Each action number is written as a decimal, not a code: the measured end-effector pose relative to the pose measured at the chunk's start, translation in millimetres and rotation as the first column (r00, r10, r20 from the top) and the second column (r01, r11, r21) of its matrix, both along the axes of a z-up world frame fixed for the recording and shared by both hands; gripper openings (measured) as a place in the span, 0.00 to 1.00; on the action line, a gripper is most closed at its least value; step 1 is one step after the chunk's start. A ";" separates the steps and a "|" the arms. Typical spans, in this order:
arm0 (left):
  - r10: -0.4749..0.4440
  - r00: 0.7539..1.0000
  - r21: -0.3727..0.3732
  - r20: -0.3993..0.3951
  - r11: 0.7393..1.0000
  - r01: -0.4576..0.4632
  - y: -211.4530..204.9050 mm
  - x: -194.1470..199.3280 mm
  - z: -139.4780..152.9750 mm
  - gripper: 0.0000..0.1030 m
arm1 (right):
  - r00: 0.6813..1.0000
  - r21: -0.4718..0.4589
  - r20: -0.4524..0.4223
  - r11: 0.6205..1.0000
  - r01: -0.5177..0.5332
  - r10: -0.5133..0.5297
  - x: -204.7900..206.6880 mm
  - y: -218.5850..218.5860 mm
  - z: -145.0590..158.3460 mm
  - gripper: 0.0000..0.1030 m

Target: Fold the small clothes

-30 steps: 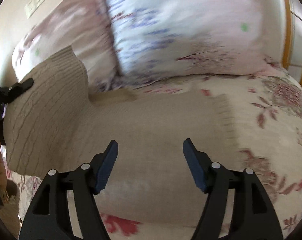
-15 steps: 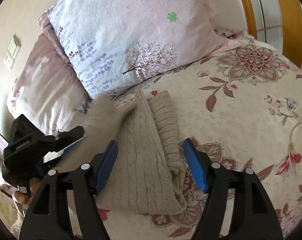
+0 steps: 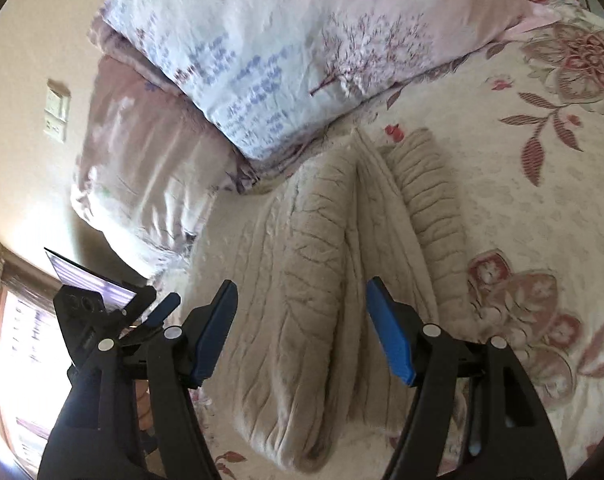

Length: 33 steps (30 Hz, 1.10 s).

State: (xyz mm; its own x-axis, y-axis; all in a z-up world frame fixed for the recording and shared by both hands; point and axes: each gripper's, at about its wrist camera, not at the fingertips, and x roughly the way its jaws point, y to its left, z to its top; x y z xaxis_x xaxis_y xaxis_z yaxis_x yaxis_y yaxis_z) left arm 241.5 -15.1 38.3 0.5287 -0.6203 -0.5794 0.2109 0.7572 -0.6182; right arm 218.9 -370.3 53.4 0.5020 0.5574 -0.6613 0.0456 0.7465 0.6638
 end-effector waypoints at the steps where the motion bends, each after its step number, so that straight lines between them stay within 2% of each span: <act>1: -0.006 1.000 -0.005 -0.014 1.000 0.005 1.9 0.0 -5.8 0.59 | 1.000 -0.004 -0.018 1.000 -0.004 0.004 4.5 1.5 -5.1 0.67; 3: -0.022 0.999 -0.008 -0.037 1.000 0.022 5.7 -5.1 -14.9 0.59 | 0.999 -0.003 -0.038 1.000 -0.022 0.022 9.6 5.3 -11.6 0.62; 4: -0.036 0.998 -0.004 -0.043 0.999 0.036 3.9 -4.8 -21.2 0.59 | 0.998 0.004 -0.040 0.999 -0.038 0.038 11.0 8.2 -13.5 0.55; 7: -0.078 0.996 -0.006 -0.034 0.997 0.078 0.0 -4.1 -27.3 0.60 | 0.997 0.007 -0.021 0.998 -0.068 0.068 14.3 15.8 -12.7 0.52; 9: -0.093 0.995 -0.013 -0.033 0.996 0.093 -1.6 -3.6 -30.3 0.60 | 0.998 0.026 -0.033 0.998 -0.053 0.054 21.4 15.5 -17.4 0.52; 12: -0.118 0.990 -0.062 -0.071 0.992 0.114 -3.9 -3.5 -40.8 0.62 | 0.999 0.087 -0.050 0.996 -0.017 0.021 37.3 9.9 -28.5 0.51; 13: -0.126 0.989 -0.076 -0.084 0.990 0.119 -8.3 0.1 -42.0 0.62 | 0.999 0.097 -0.049 0.995 -0.011 0.016 39.2 8.1 -30.1 0.48; 14: -0.130 0.987 -0.090 -0.094 0.988 0.122 -8.4 -0.6 -44.9 0.63 | 0.999 0.092 -0.047 0.996 -0.004 0.009 41.4 8.1 -31.0 0.35; 15: -0.132 0.986 -0.102 -0.099 0.987 0.122 -6.8 -1.2 -46.1 0.63 | 0.999 0.074 -0.043 0.997 0.000 0.003 42.6 9.4 -31.3 0.24; 17: -0.132 0.986 -0.117 -0.100 0.986 0.120 -6.1 -0.9 -45.9 0.64 | 1.000 -0.004 -0.001 1.000 -0.007 0.007 39.3 16.8 -23.2 0.19; 20: -0.133 0.987 -0.127 -0.092 0.984 0.121 -2.4 -4.8 -44.3 0.64 | 0.994 -0.160 0.103 0.987 -0.011 0.028 28.3 30.7 2.5 0.17; 24: -0.146 0.986 -0.143 -0.085 0.981 0.133 -1.5 -4.0 -45.3 0.65 | 0.976 -0.273 0.218 0.961 0.034 0.027 14.8 35.1 37.6 0.16; 26: -0.158 0.985 -0.151 -0.073 0.978 0.145 -2.4 -4.8 -44.7 0.65 | 0.966 -0.344 0.258 0.937 0.069 0.023 10.0 35.1 50.8 0.16; 28: -0.169 0.984 -0.147 -0.060 0.976 0.159 -4.6 -6.3 -43.7 0.65 | 0.963 -0.392 0.271 0.914 0.102 0.008 6.4 31.4 57.1 0.16; 33: -0.201 0.979 -0.141 -0.040 0.971 0.194 -9.8 -9.3 -43.6 0.65 | 0.950 -0.420 0.310 0.895 0.152 -0.016 -0.8 21.8 67.5 0.16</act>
State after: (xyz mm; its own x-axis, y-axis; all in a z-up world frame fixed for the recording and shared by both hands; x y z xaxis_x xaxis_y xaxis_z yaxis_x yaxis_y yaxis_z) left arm 232.1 -25.0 -5.4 0.3583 -0.7843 -0.5064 0.3119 0.6118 -0.7269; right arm 218.1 -348.5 120.9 0.7412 0.1956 -0.6421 -0.0231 0.9635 0.2668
